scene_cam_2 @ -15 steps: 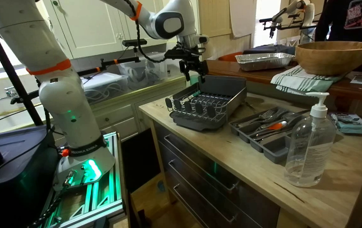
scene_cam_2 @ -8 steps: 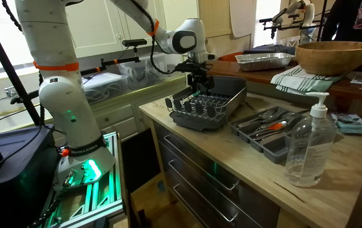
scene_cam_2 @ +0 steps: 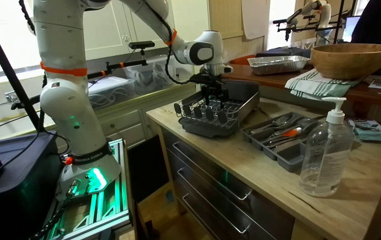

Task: Move the rack to the top countertop, then put it back on the bottom countertop

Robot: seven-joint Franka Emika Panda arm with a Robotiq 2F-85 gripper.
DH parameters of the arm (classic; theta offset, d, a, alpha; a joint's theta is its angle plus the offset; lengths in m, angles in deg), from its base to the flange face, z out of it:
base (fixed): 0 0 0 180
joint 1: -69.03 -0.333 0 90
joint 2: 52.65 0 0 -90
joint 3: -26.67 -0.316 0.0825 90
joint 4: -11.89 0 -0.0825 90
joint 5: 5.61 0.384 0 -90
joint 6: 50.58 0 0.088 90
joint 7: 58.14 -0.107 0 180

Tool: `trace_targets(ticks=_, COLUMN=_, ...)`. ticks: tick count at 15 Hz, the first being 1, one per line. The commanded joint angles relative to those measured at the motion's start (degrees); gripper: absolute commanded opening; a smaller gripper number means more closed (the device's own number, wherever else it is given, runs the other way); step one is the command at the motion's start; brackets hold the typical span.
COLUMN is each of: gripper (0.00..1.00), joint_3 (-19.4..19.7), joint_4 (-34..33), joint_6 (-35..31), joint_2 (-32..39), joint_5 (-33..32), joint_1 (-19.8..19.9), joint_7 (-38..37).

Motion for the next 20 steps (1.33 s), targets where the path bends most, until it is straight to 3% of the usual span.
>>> trace_targets(ticks=1, gripper=0.95, joint_3=-2.08, joint_4=-1.63, joint_6=-2.76, joint_2=2.39, joint_5=2.12, joint_1=1.75, joint_7=3.05)
trace_targets(ticks=5, gripper=0.99, joint_3=-3.03, joint_4=-2.04, joint_6=-1.95, joint_2=1.73, joint_5=4.16, joint_1=2.97, joint_7=5.51)
trace_targets(ticks=6, gripper=0.95, joint_3=-3.17, joint_4=-2.13, joint_6=-1.73, joint_2=1.58, joint_5=4.75, joint_1=3.29, joint_7=6.12)
trace_targets(ticks=8, gripper=0.71, joint_3=-3.56, joint_4=-2.48, joint_6=-1.80, joint_2=1.87, joint_5=6.09, joint_1=3.71, joint_7=7.26)
trace_targets(ticks=11, gripper=0.47, joint_3=-3.91, joint_4=-2.57, joint_6=-1.91, joint_2=2.24, joint_5=6.78, joint_1=3.97, joint_7=8.37)
trace_targets(ticks=15, gripper=0.38, joint_3=-4.03, joint_4=-2.48, joint_6=-2.10, joint_2=2.51, joint_5=6.73, joint_1=4.49, joint_7=9.27)
trace_targets(ticks=16, gripper=0.45, joint_3=-4.07, joint_4=-2.46, joint_6=-2.04, joint_2=2.56, joint_5=6.57, joint_1=4.47, joint_7=9.29)
trace_targets(ticks=17, gripper=0.47, joint_3=-3.96, joint_4=-2.41, joint_6=-1.96, joint_2=2.56, joint_5=6.15, joint_1=4.42, joint_7=9.04)
trace_targets(ticks=18, gripper=0.63, joint_3=-3.96, joint_4=-2.46, joint_6=-1.80, joint_2=2.77, joint_5=6.11, joint_1=4.45, joint_7=9.09)
trace_targets(ticks=19, gripper=0.72, joint_3=-3.97, joint_4=-2.48, joint_6=-1.59, joint_2=2.87, joint_5=6.00, joint_1=4.43, joint_7=9.03)
trace_targets(ticks=20, gripper=0.73, joint_3=-3.83, joint_4=-2.51, joint_6=-1.38, joint_2=3.03, joint_5=5.49, joint_1=4.31, joint_7=8.69)
